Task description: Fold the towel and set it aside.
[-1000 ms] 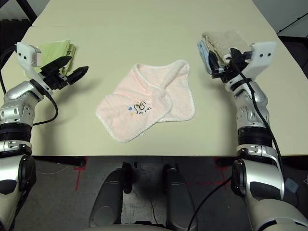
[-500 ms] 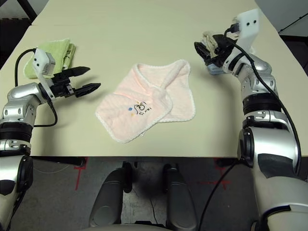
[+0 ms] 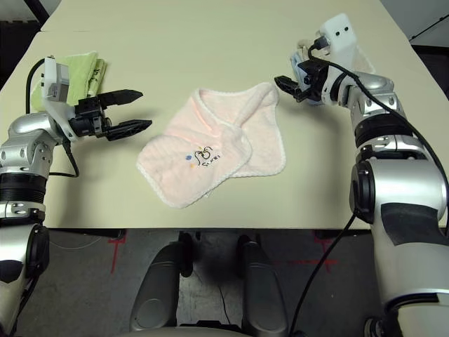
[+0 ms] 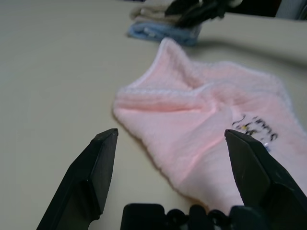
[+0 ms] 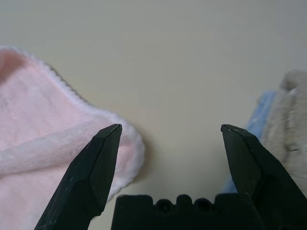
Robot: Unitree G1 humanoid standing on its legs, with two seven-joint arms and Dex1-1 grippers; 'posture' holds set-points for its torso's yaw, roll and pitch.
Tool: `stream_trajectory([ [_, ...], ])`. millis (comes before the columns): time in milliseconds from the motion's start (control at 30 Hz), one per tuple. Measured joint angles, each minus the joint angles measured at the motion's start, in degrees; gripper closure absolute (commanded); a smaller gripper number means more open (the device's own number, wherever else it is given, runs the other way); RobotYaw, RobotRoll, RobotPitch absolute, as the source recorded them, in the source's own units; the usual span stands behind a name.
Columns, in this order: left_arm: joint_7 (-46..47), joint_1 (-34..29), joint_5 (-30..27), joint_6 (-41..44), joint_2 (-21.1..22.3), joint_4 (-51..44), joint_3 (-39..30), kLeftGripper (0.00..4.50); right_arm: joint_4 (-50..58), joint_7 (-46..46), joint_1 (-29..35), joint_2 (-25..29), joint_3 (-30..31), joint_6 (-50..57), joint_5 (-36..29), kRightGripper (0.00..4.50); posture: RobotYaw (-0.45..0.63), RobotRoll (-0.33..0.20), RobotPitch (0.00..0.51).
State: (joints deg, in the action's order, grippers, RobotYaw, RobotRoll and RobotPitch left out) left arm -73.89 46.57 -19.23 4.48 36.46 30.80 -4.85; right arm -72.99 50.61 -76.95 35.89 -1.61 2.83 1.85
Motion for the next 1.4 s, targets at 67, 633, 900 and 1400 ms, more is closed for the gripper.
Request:
stream_trajectory([
  [67,1.40,-0.02,-0.01,0.95,-0.36,-1.64,0.00,0.00,-0.77,-2.41,-0.74,0.72,1.01,-1.12,1.90,0.02,0.16,0.000,0.320],
  [633,5.94,-4.47,-0.37,5.86,-1.67,-12.16,0.47,0.00,-2.59,-3.17,-2.17,0.40,6.13,-7.14,11.42,0.02,0.17,0.000,0.358],
  [900,7.03,-4.98,-1.18,7.66,-2.04,-14.62,0.48,0.00,-2.75,-2.93,-2.05,-0.61,6.47,-7.36,11.99,0.02,0.18,0.000,0.378],
  [1400,6.51,-5.52,-1.26,8.29,-0.85,-16.29,1.07,0.00,-2.65,-0.42,-1.33,-0.91,8.89,-6.66,14.79,0.02,0.19,0.000,0.396],
])
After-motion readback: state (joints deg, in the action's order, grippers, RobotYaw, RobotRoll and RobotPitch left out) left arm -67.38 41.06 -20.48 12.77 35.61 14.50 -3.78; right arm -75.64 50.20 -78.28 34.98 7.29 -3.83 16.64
